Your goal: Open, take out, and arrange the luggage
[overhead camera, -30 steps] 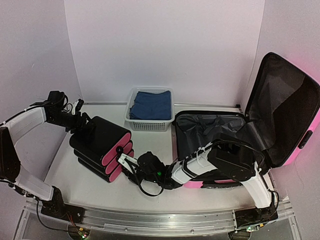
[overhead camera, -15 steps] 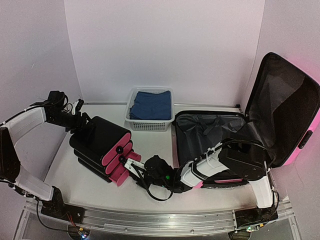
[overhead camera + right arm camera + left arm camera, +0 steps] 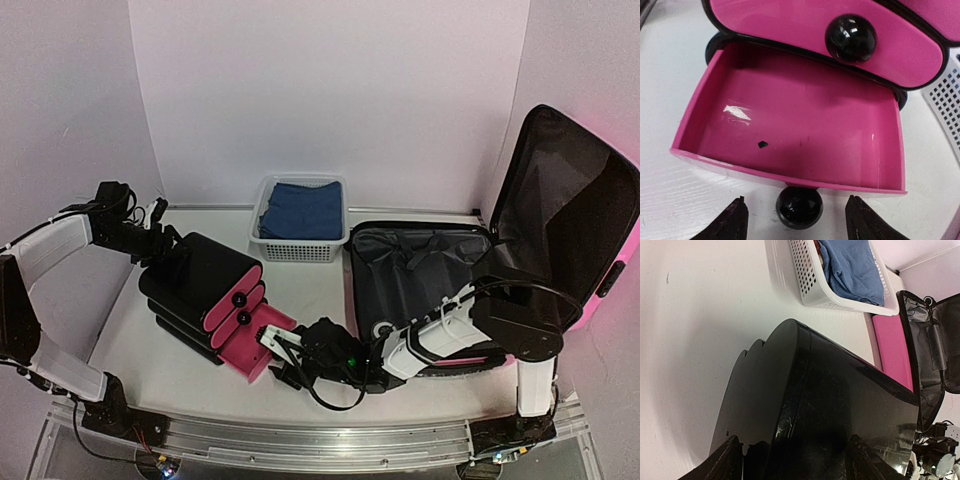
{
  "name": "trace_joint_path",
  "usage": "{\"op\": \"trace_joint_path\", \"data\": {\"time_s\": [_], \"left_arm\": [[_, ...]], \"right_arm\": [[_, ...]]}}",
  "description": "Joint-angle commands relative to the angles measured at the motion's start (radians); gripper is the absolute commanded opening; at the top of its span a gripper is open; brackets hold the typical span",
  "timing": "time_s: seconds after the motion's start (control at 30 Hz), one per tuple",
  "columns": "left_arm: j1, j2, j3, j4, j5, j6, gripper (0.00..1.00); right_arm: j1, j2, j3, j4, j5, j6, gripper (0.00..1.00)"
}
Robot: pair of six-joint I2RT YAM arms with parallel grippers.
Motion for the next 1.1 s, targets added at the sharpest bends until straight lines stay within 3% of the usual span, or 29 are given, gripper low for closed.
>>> {"op": "trace_joint_path", "data": {"time_s": [0.0, 0.2, 0.43, 0.53, 0.63, 0.83, 1.0, 1.07], "left_arm": [[-0.005, -0.027, -0.010, -0.026, -0.056, 0.028, 0.70], [-0.005, -0.072, 0.009, -0.027, -0.092, 0.022, 0.72], [-0.005, -0.180, 0.040, -0.027, -0.224, 0.008, 0.80], [-0.005, -0.209, 0.068, -0.028, -0.262, 0.005, 0.82], [-0.005, -0.234, 0.102, -0.027, -0.290, 0.003, 0.82], [-0.005, -0.259, 0.138, -0.026, -0.327, 0.010, 0.83], [-0.005, -0.232, 0.153, -0.026, -0.332, 0.002, 0.83], [-0.005, -0.219, 0.157, -0.026, -0.328, -0.005, 0.83]], "right_arm": [[0.008, -0.147, 0.015, -0.083, 0.036, 0.017, 0.79], [0.008, -0.334, 0.077, -0.428, 0.073, 0.007, 0.97], [-0.006, -0.458, 0.245, -0.812, 0.245, 0.042, 0.98], [-0.067, -0.487, 0.292, -0.944, 0.283, 0.146, 0.98], [-0.202, -0.509, 0.340, -1.130, 0.213, 0.331, 0.98], [-0.401, -0.529, 0.376, -1.369, 0.056, 0.536, 0.98], [-0.556, -0.485, 0.341, -1.423, -0.175, 0.673, 0.98], [-0.596, -0.438, 0.337, -1.434, -0.271, 0.701, 0.93]]}}
